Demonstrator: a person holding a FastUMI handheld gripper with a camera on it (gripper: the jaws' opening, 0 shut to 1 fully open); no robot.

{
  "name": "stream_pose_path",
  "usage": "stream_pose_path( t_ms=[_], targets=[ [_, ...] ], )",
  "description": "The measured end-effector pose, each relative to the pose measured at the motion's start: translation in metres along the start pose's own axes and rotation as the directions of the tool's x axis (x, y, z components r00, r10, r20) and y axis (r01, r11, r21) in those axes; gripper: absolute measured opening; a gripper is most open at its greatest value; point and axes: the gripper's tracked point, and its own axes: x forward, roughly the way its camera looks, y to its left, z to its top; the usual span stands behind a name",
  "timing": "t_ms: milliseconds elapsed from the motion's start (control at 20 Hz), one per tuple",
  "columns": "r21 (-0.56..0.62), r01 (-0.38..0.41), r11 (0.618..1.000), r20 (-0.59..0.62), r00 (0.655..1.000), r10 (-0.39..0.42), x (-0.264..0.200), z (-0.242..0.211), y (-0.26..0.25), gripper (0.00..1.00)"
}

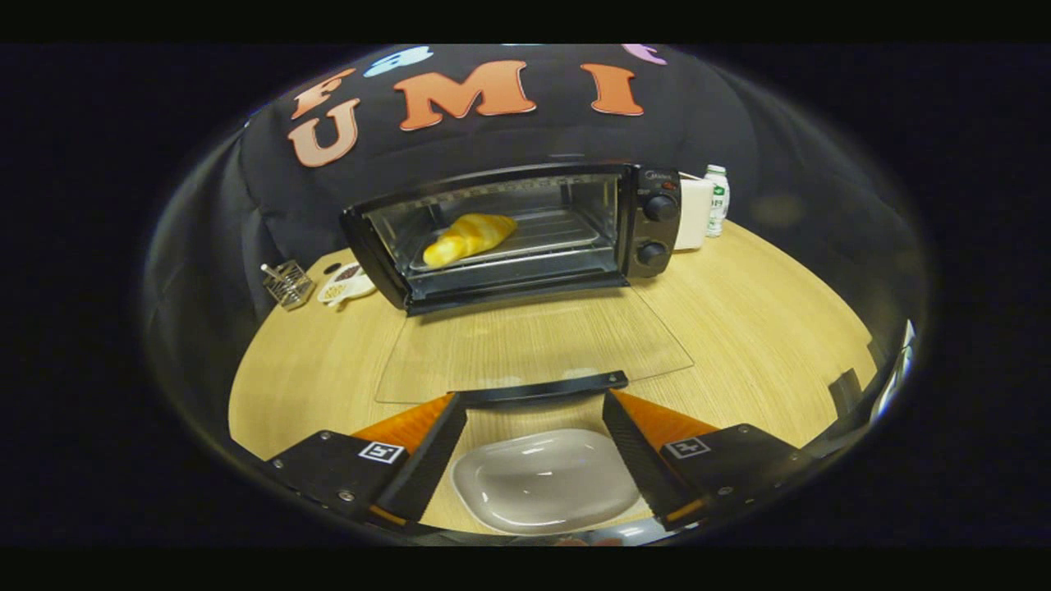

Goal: Open the toaster oven, put the food inside, and close the toaster oven door.

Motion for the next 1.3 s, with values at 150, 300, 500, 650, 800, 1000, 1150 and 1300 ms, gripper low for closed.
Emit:
stream_pose_path(
  t_ms=[150,300,500,650,800,1000,1150,1300],
  targets=[
    [-0.055,0.023,0.998,-0.039,0.999,-0.025,0.005,-0.009,-0.006,0.99],
    [-0.115,0.02,0.993,-0.087,0.996,-0.03,0.015,-0.019,-0.005,0.99],
    [-0.157,0.021,0.987,-0.131,0.99,-0.042,0.026,-0.026,-0.005,1.0],
    [-0.159,0.011,0.987,-0.155,0.987,-0.036,0.035,-0.026,-0.001,1.0],
    [-0.19,0.015,0.982,-0.18,0.982,-0.05,0.041,-0.032,-0.004,1.0],
    [-0.153,-0.004,0.988,-0.177,0.984,-0.023,0.036,-0.027,-0.002,1.0],
    [-0.132,0.002,0.991,-0.126,0.992,-0.019,0.03,-0.011,-0.003,1.0],
    [-0.134,-0.006,0.991,-0.125,0.992,-0.011,0.025,-0.003,0.0,1.0]
  ],
)
